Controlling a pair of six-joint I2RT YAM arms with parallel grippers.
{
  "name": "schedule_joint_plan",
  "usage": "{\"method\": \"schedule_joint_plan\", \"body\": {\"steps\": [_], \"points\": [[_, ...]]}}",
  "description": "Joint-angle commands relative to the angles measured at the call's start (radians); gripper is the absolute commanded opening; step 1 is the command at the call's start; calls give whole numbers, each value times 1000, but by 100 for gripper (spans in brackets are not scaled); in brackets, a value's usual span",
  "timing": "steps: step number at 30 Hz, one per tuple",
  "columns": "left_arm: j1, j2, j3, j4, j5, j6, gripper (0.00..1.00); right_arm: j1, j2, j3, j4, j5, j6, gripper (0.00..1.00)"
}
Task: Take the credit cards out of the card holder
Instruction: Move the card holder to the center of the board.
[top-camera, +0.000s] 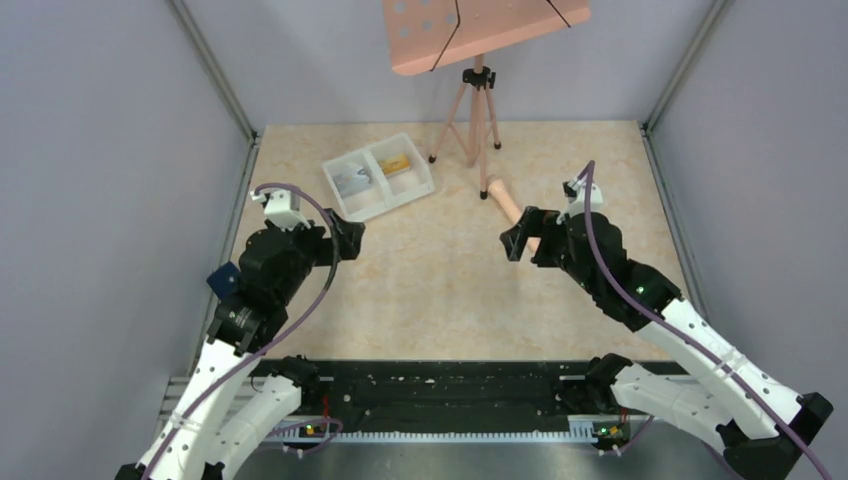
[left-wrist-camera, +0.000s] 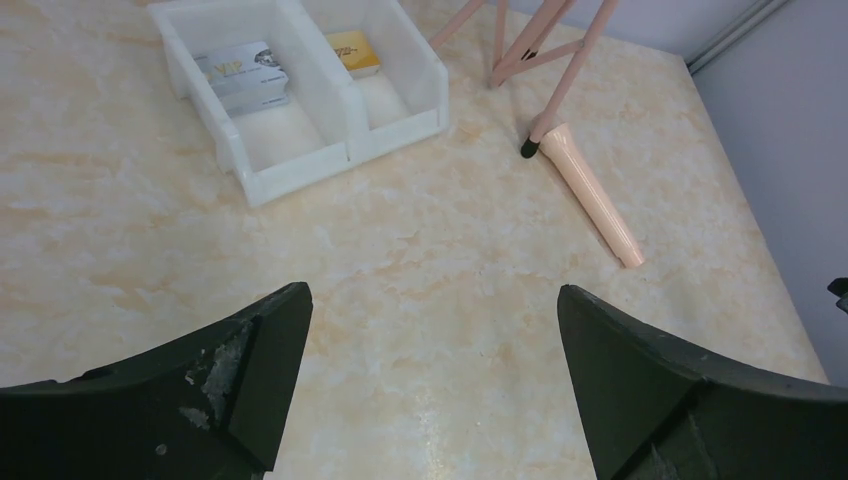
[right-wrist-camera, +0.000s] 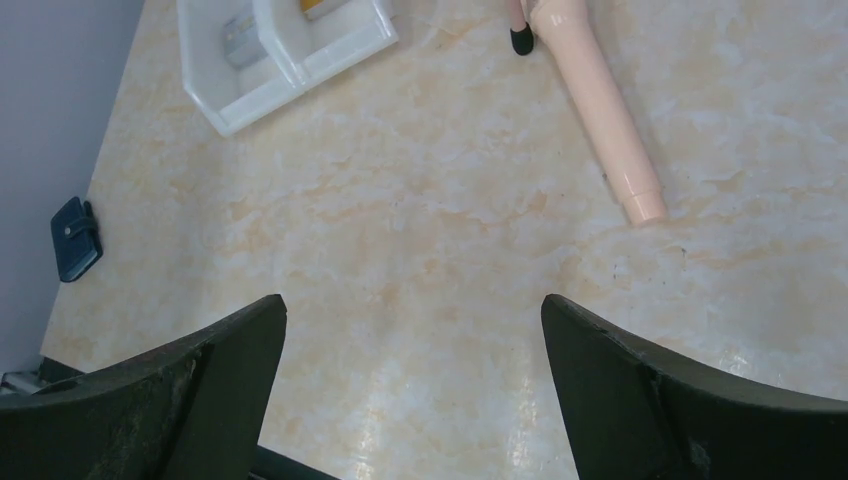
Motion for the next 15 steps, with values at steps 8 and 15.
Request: {"method": "schedule_joint_plan", "body": {"steps": [8,15], "points": [[-2,-3,-15,35,-147,-67,95,8,-67,22,48,-2,7,99],[2,25,-52,-89,-695,-262,91,8,-112,-46,126,-96,-18,99]]}}
